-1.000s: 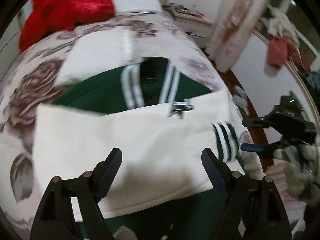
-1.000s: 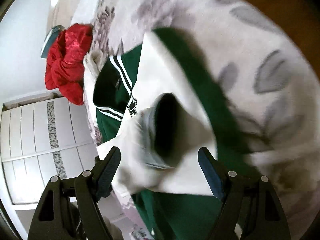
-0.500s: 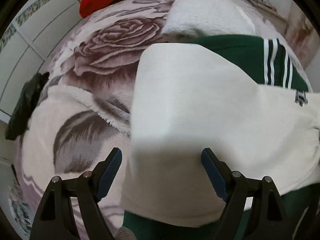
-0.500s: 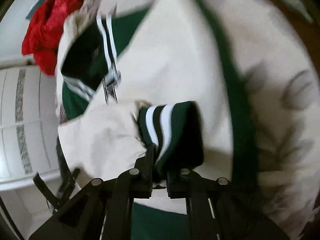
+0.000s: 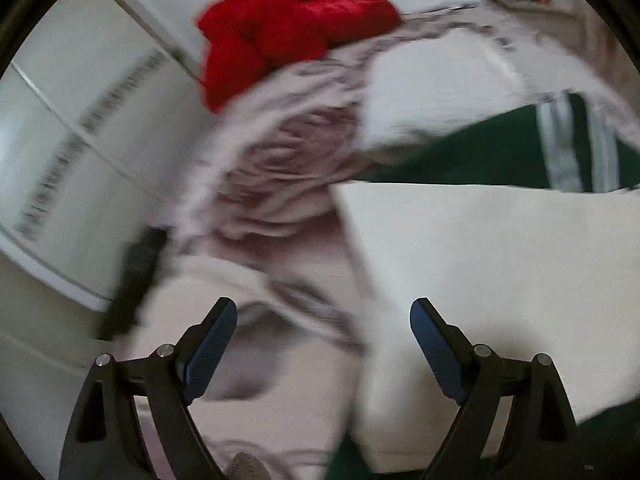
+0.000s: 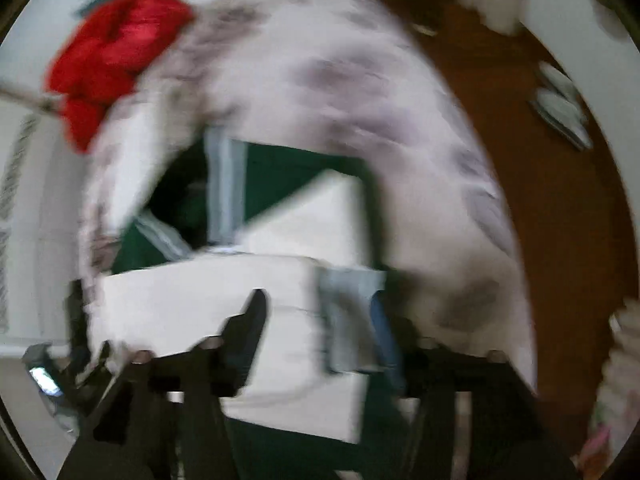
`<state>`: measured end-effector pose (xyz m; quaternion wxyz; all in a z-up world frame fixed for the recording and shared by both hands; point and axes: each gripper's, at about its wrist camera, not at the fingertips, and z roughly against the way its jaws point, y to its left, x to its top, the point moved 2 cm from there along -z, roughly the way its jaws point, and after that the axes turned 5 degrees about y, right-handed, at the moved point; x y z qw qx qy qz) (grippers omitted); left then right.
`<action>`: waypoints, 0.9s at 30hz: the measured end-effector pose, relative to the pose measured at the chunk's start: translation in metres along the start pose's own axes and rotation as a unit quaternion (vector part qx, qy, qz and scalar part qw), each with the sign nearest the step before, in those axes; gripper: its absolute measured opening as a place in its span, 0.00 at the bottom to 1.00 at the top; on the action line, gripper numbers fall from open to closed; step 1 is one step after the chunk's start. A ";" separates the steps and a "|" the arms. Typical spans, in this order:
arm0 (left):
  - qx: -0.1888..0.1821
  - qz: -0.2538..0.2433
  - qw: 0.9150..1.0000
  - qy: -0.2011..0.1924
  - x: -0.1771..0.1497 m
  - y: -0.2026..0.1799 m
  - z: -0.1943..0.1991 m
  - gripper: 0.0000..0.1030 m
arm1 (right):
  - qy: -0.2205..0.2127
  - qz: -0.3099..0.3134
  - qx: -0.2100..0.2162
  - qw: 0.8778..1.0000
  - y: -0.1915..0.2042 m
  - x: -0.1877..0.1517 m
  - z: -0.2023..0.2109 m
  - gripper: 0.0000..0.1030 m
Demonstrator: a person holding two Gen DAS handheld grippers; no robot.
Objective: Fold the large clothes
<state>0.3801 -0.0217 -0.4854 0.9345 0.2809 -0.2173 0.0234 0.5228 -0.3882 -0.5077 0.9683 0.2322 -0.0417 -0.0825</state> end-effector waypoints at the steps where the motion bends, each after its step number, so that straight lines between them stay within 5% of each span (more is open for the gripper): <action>1: 0.030 0.005 1.000 0.006 -0.001 0.005 -0.009 0.86 | 0.023 0.022 0.019 0.999 0.020 0.008 -0.019 0.60; 5: 0.053 0.034 0.997 0.049 -0.007 0.023 -0.044 0.86 | 0.081 0.106 0.035 0.990 0.090 0.051 -0.116 0.60; 10: 0.062 0.062 0.994 0.062 -0.018 0.039 -0.060 0.86 | 0.145 0.124 0.045 0.981 0.127 0.090 -0.214 0.57; 11: 0.060 0.062 0.994 0.064 -0.019 0.040 -0.061 0.86 | 0.137 0.123 0.056 0.981 0.131 0.092 -0.219 0.28; 12: 0.058 0.061 0.994 0.065 -0.022 0.040 -0.063 0.86 | 0.128 0.124 0.049 0.983 0.134 0.092 -0.221 0.04; 17: 0.047 0.060 0.995 0.070 -0.033 0.042 -0.055 0.86 | 0.043 0.098 0.016 0.994 0.146 0.113 -0.187 0.02; 24: 0.032 0.064 0.995 0.072 -0.039 0.046 -0.040 0.86 | -0.050 0.091 -0.067 0.992 0.153 0.157 -0.155 0.00; 27: 0.034 0.066 0.995 0.072 -0.042 0.047 -0.034 0.86 | 0.018 0.091 -0.008 0.996 0.151 0.163 -0.144 0.00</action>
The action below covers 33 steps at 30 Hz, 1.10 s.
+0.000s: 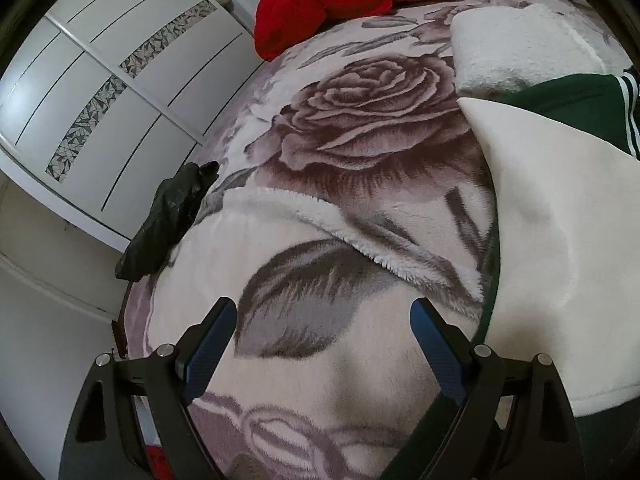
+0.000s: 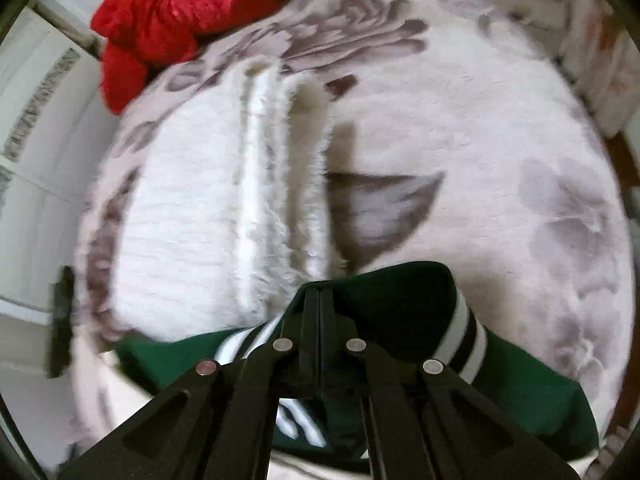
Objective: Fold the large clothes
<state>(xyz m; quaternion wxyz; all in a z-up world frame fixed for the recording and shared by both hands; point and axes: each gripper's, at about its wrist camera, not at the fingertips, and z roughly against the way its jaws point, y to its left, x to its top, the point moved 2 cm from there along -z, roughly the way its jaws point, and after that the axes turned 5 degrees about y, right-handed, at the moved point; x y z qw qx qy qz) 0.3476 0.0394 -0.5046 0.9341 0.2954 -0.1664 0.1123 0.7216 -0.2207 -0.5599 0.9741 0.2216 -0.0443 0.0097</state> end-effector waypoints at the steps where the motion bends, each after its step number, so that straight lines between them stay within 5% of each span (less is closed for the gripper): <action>1: 0.014 -0.004 1.000 -0.008 -0.002 -0.001 0.003 0.86 | 0.020 0.001 0.013 1.000 -0.001 -0.008 0.006 0.00; 4: 0.056 -0.017 0.998 -0.027 -0.006 -0.007 0.005 0.86 | 0.053 0.016 0.006 0.998 -0.008 -0.045 0.024 0.01; 5: 0.081 -0.025 0.996 -0.034 -0.007 -0.011 0.005 0.86 | 0.062 0.015 0.027 0.998 -0.008 -0.058 0.025 0.11; 6: 0.104 -0.034 0.993 -0.043 -0.007 -0.015 0.004 0.86 | 0.076 0.011 0.047 0.996 -0.010 -0.072 0.021 0.41; 8: 0.123 -0.043 0.990 -0.052 -0.006 -0.022 0.000 0.86 | 0.102 0.010 0.052 0.993 -0.017 -0.096 0.004 0.67; 14: 0.066 -0.022 0.998 -0.009 0.008 -0.026 -0.023 0.86 | 0.056 0.012 0.023 0.998 -0.019 -0.086 -0.057 0.67; 17: 0.017 -0.017 1.000 0.016 0.015 -0.035 -0.028 0.86 | 0.074 0.014 0.066 0.995 -0.015 -0.078 -0.083 0.67; 20: -0.053 -0.007 0.997 0.051 0.020 -0.045 -0.030 0.86 | 0.086 0.072 0.024 0.993 0.006 -0.080 -0.101 0.65; 22: -0.078 -0.005 0.995 0.059 0.024 -0.052 -0.026 0.86 | 0.085 0.099 -0.015 0.991 0.013 -0.084 -0.105 0.50; 26: -0.086 -0.010 0.994 0.060 0.031 -0.060 -0.018 0.86 | 0.069 0.072 -0.010 0.995 0.020 -0.090 -0.089 0.08; 33: -0.088 -0.019 0.995 0.038 0.039 -0.057 0.002 0.86 | -0.019 0.070 -0.047 0.996 0.047 -0.080 -0.047 0.08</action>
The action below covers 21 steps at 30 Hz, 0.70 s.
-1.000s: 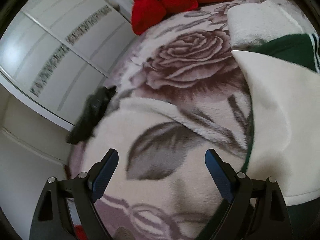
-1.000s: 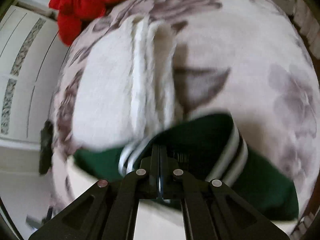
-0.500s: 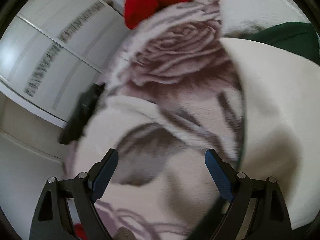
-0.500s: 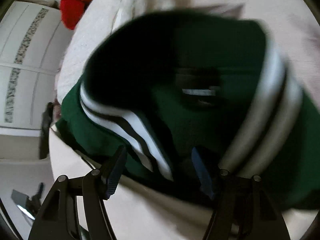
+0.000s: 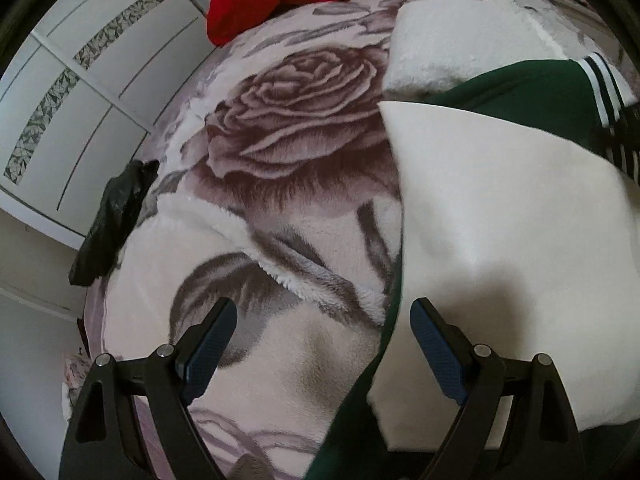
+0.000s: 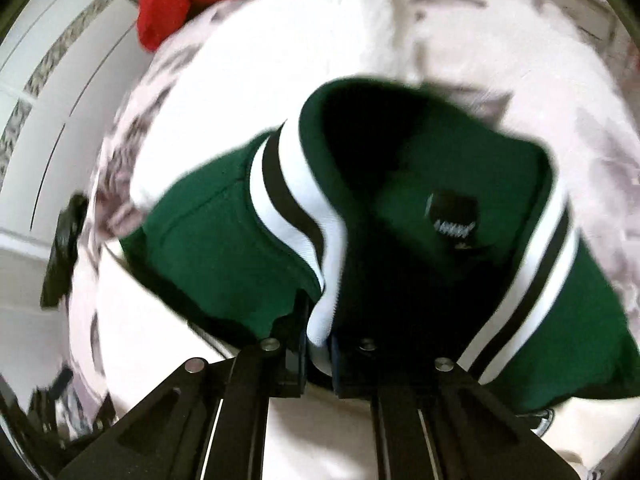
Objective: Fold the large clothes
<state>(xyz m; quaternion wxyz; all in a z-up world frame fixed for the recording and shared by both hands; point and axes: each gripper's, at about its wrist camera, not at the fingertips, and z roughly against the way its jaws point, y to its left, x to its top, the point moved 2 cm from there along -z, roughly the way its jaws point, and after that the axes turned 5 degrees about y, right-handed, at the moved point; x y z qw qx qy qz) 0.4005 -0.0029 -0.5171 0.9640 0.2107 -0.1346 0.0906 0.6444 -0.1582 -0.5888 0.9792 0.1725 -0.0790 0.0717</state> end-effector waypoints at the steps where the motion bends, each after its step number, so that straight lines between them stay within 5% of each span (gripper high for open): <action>1: 0.001 -0.001 1.000 -0.005 0.000 0.001 0.003 0.86 | -0.001 -0.001 -0.006 1.000 0.002 0.003 -0.001 0.08; 3: 0.010 -0.005 1.000 -0.020 0.000 0.000 0.010 0.86 | 0.022 0.001 -0.025 0.999 0.002 0.016 -0.012 0.09; 5: 0.013 -0.010 1.000 -0.027 -0.003 -0.001 0.014 0.86 | 0.087 -0.001 0.006 0.996 0.002 0.021 -0.026 0.11; 9: 0.017 -0.026 0.999 -0.036 -0.020 0.004 0.024 0.86 | 0.093 -0.040 0.033 0.994 -0.015 -0.001 0.025 0.35; 13: 0.007 -0.046 0.999 -0.019 -0.055 0.007 0.032 0.86 | 0.120 -0.084 0.038 0.988 -0.043 -0.073 0.079 0.45; 18: -0.024 -0.080 0.996 0.027 -0.111 -0.007 0.042 0.86 | 0.178 -0.160 -0.016 0.971 -0.081 -0.215 0.108 0.46; 21: -0.028 -0.113 0.992 0.045 -0.155 -0.025 0.052 0.86 | 0.211 -0.170 -0.012 0.963 -0.088 -0.296 0.108 0.46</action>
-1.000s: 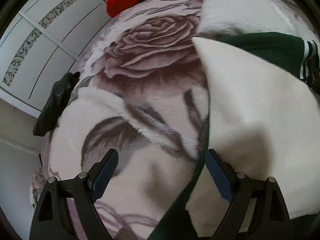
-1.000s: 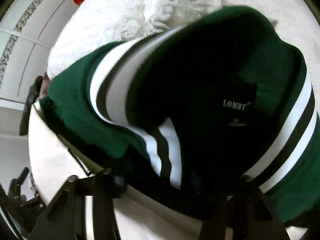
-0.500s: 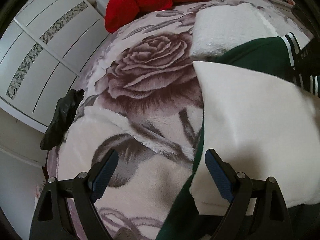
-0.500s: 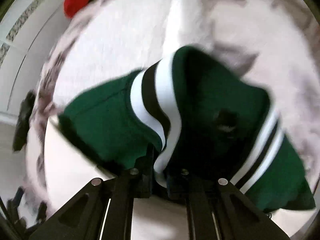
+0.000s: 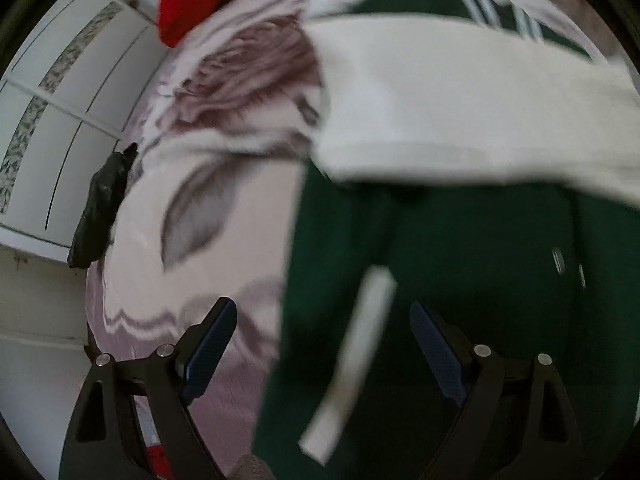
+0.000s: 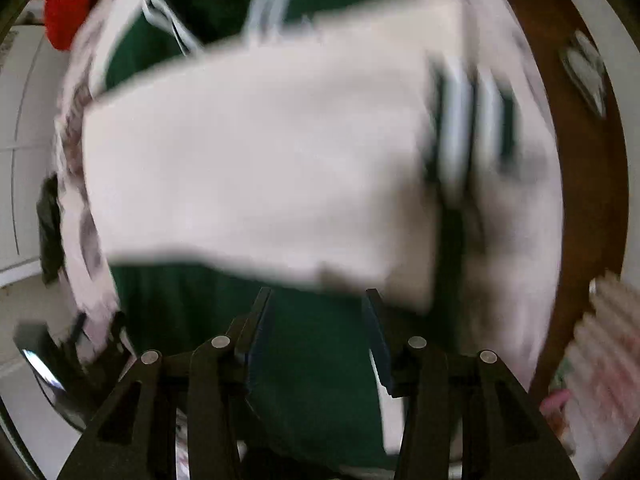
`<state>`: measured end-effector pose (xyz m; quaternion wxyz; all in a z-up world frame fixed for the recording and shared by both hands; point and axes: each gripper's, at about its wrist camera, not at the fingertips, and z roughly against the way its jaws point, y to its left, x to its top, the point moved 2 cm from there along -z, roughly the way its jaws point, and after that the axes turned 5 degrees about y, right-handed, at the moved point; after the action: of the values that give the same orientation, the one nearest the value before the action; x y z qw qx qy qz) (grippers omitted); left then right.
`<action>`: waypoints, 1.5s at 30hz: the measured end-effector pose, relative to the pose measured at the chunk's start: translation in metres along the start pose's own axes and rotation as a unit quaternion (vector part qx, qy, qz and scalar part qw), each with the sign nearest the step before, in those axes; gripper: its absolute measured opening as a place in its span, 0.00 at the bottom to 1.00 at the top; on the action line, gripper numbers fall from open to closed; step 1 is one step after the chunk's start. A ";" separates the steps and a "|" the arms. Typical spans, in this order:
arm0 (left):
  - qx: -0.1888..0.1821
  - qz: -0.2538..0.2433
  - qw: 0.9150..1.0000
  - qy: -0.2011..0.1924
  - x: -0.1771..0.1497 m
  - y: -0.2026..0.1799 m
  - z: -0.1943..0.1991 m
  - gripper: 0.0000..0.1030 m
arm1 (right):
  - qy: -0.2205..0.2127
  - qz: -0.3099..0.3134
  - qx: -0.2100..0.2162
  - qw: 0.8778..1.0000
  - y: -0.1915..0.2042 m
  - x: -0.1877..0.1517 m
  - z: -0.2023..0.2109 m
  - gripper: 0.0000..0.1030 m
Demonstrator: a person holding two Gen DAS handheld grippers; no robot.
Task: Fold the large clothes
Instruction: 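Fold the hem toward the collar with the right gripper while the left gripper holds the jacket side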
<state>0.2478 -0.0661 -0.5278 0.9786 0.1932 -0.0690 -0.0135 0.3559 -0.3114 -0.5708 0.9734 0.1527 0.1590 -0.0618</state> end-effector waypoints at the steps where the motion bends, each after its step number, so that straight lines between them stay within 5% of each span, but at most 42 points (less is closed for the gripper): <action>1: 0.001 -0.008 1.000 0.004 -0.010 -0.008 0.001 0.86 | 0.010 -0.003 -0.003 1.000 -0.012 -0.017 -0.012 0.46; 4: 0.014 -0.022 1.000 0.014 -0.037 -0.032 0.002 0.86 | 0.003 -0.041 -0.058 0.997 -0.075 -0.054 -0.047 0.45; 5: 0.020 -0.022 0.999 0.016 -0.043 -0.036 0.002 0.86 | -0.005 -0.057 -0.081 0.995 -0.094 -0.059 -0.052 0.36; 6: 0.032 -0.019 0.999 0.019 -0.051 -0.042 0.002 0.86 | -0.010 -0.075 -0.085 0.994 -0.118 -0.064 -0.057 0.04; 7: 0.042 -0.013 0.999 0.027 -0.060 -0.046 0.002 0.86 | -0.004 -0.086 -0.074 0.993 -0.131 -0.066 -0.061 0.00; 10: 0.066 0.011 0.996 0.051 -0.081 -0.051 0.001 0.86 | 0.015 -0.078 0.010 0.997 -0.142 -0.074 -0.053 0.08; 12: 0.082 0.034 0.994 0.069 -0.095 -0.051 0.003 0.86 | 0.003 -0.040 0.019 0.999 -0.135 -0.076 -0.041 0.32; 15: 0.097 0.067 0.989 0.088 -0.108 -0.053 0.007 0.86 | -0.023 0.002 0.007 1.000 -0.131 -0.067 -0.034 0.46; 19: 0.113 0.088 0.986 0.085 -0.113 -0.062 0.019 0.86 | -0.036 -0.005 0.038 0.999 -0.131 -0.047 -0.040 0.46; 25: 0.122 0.070 0.988 0.061 -0.107 -0.088 0.029 0.86 | -0.076 0.055 0.004 0.996 -0.109 -0.011 -0.051 0.44; 26: 0.124 0.066 0.988 0.058 -0.106 -0.089 0.029 0.86 | -0.100 0.052 -0.007 0.994 -0.110 -0.008 -0.048 0.18; 27: 0.126 0.063 0.989 0.054 -0.104 -0.093 0.030 0.86 | -0.108 0.038 -0.003 0.993 -0.114 -0.002 -0.042 0.10; 30: 0.134 0.051 0.988 0.050 -0.101 -0.103 0.027 0.86 | -0.142 -0.040 -0.005 0.989 -0.156 -0.004 -0.030 0.08; 32: 0.132 0.050 0.988 0.055 -0.101 -0.111 0.023 0.86 | -0.096 -0.077 0.038 0.992 -0.178 -0.004 -0.047 0.07; 40: 0.130 0.052 0.989 0.054 -0.099 -0.122 0.017 0.86 | -0.059 0.017 0.001 0.998 -0.138 0.016 -0.060 0.10; 45: 0.140 0.044 0.988 0.049 -0.101 -0.125 0.015 0.86 | -0.116 0.004 -0.021 0.993 -0.148 0.010 -0.057 0.06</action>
<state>0.1455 -0.1819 -0.5743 0.9439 0.3250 -0.0303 0.0493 0.3234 -0.4338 -0.6670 0.9886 0.1243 0.0459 -0.0717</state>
